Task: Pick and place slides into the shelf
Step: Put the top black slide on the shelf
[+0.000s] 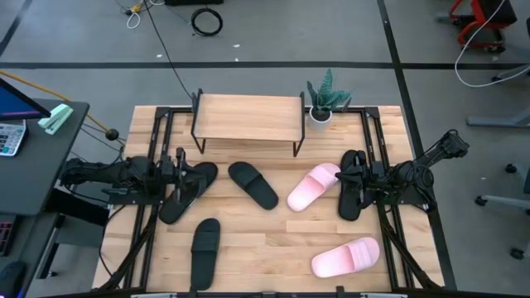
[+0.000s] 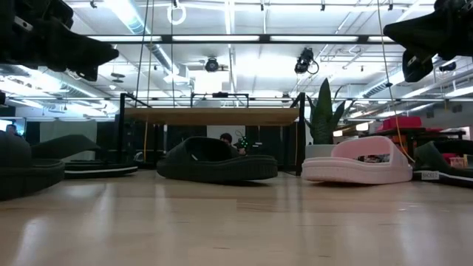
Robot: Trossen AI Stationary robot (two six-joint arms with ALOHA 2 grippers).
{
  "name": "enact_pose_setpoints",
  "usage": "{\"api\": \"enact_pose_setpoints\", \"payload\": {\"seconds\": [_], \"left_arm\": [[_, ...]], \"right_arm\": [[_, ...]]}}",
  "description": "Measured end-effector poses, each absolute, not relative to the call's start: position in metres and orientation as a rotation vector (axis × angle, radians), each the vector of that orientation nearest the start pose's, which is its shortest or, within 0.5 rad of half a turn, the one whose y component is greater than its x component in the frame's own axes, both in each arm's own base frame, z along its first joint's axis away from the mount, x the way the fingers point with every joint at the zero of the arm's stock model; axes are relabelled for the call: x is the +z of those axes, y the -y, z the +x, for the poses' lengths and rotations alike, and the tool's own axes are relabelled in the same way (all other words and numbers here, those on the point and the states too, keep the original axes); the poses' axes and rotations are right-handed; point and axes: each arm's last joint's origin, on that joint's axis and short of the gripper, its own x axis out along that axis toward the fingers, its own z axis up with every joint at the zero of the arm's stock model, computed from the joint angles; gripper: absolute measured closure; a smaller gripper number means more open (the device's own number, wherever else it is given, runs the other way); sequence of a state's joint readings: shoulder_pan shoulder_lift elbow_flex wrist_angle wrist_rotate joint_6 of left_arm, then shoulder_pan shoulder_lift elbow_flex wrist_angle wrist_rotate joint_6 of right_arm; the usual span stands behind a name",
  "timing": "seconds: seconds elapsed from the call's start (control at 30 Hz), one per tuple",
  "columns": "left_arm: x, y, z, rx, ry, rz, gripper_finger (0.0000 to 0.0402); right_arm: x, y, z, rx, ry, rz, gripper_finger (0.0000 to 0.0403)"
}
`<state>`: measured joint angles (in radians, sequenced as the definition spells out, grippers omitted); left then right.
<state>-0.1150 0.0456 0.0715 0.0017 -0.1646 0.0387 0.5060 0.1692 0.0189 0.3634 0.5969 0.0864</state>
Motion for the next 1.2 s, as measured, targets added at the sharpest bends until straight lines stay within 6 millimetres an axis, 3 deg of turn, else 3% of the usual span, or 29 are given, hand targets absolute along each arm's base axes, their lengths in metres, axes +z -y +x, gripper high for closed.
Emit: {"api": "enact_pose_setpoints", "payload": {"seconds": [0.37,0.53,0.73,0.93,1.2], "left_arm": [[0.193,0.006,0.095,0.057,0.108,0.131,0.0223],[0.201,0.006,0.094,0.064,0.192,0.124,0.0219],[0.200,0.005,0.094,0.097,0.176,0.236,0.0225],[0.200,0.004,0.094,0.153,0.165,0.203,0.0224],[0.200,0.003,0.094,0.177,0.160,0.228,0.0227]], "right_arm": [[0.190,-0.035,0.096,-0.083,0.185,0.197,0.0386],[0.190,-0.035,0.096,-0.083,0.185,0.197,0.0386],[0.190,-0.035,0.096,-0.087,0.185,0.155,0.0386],[0.191,-0.034,0.096,-0.089,0.193,0.137,0.0386],[0.231,-0.034,0.089,-0.036,0.372,-0.206,0.0386]]}}
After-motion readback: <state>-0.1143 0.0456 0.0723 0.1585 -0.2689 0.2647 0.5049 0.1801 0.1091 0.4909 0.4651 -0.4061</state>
